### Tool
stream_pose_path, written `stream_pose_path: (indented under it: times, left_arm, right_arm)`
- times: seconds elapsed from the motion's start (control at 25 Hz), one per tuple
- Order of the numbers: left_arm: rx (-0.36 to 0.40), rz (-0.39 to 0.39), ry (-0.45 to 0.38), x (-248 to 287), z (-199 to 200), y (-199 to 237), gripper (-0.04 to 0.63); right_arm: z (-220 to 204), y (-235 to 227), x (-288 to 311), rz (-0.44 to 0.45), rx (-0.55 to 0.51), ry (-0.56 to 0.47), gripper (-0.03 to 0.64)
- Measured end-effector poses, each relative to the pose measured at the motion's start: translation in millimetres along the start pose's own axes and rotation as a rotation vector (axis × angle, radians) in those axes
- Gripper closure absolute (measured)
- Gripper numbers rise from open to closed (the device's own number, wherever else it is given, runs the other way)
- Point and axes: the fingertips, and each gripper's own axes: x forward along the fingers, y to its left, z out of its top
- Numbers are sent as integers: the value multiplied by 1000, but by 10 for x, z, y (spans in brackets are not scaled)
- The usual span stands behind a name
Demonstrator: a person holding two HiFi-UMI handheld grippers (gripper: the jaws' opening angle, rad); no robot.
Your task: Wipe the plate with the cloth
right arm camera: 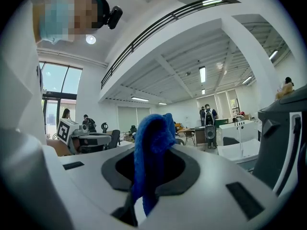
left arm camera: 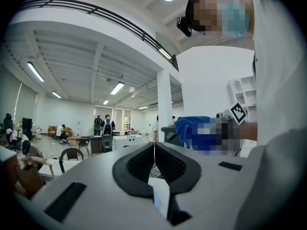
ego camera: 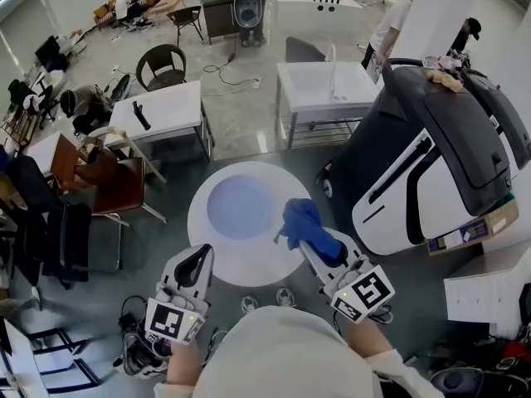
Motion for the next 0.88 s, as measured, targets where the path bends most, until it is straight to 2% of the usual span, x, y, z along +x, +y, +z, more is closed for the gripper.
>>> stream_pose_path:
  times: [0.4, 0.6, 0.88]
  left_arm:
    - [-1, -20, 16, -135, -109, 46, 561]
    - [-39, -33, 3, -248, -127, 172, 563]
    - [-63, -58, 47, -299, -360, 386, 563]
  right_arm:
    - [-91, 199, 110, 2, 9, 12, 525]
    - [-159, 351, 220, -21, 14, 17, 525]
    - [-240, 453, 399, -46, 27, 20, 525]
